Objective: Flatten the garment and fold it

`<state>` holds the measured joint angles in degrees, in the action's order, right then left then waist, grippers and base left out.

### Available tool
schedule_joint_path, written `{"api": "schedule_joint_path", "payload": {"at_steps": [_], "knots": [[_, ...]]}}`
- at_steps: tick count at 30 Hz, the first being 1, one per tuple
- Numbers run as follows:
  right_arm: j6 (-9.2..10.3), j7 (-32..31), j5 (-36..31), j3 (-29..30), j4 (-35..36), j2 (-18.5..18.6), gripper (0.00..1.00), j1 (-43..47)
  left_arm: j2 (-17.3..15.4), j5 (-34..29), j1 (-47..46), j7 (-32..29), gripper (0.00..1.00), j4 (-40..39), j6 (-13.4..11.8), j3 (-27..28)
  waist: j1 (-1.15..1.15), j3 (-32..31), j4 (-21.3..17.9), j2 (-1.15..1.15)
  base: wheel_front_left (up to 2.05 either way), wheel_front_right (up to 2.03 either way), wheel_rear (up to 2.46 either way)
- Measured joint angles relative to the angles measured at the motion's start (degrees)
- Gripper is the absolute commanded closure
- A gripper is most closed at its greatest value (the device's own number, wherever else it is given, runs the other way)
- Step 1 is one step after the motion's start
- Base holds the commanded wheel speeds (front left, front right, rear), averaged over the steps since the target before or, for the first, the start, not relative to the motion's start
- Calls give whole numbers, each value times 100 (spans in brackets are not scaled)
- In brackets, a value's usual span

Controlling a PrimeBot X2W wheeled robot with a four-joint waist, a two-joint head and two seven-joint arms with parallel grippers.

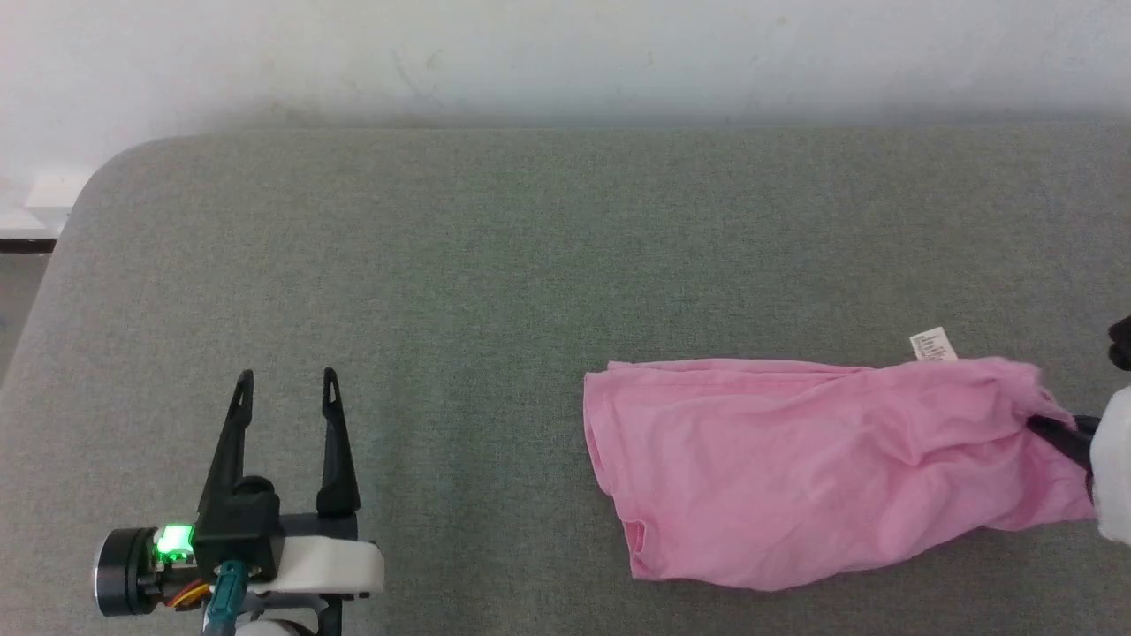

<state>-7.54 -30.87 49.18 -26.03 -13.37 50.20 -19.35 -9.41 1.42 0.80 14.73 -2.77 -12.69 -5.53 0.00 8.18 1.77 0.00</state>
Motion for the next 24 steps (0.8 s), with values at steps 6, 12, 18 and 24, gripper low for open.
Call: {"api": "schedule_joint_path", "payload": {"at_steps": [6,12,18,24], "knots": [[0,-302,439,-147,1401,5,100,57,21,-3,1,0,0,0,3,5,-1,-21,-1,0,0,0,0],[0,-704,483,-570,2368,-277,100,-291,74,-60,-10,0,0,-2,4,-56,-1,31,71,0,0,0,0],[0,-851,325,-1282,2316,-1017,100,-1120,133,-68,-137,0,0,-1,13,-146,0,159,225,0,0,0,0],[0,-823,4,-2051,1263,-1734,100,-1766,215,-68,-295,0,0,31,14,-200,0,309,408,0,0,0,0]]}}
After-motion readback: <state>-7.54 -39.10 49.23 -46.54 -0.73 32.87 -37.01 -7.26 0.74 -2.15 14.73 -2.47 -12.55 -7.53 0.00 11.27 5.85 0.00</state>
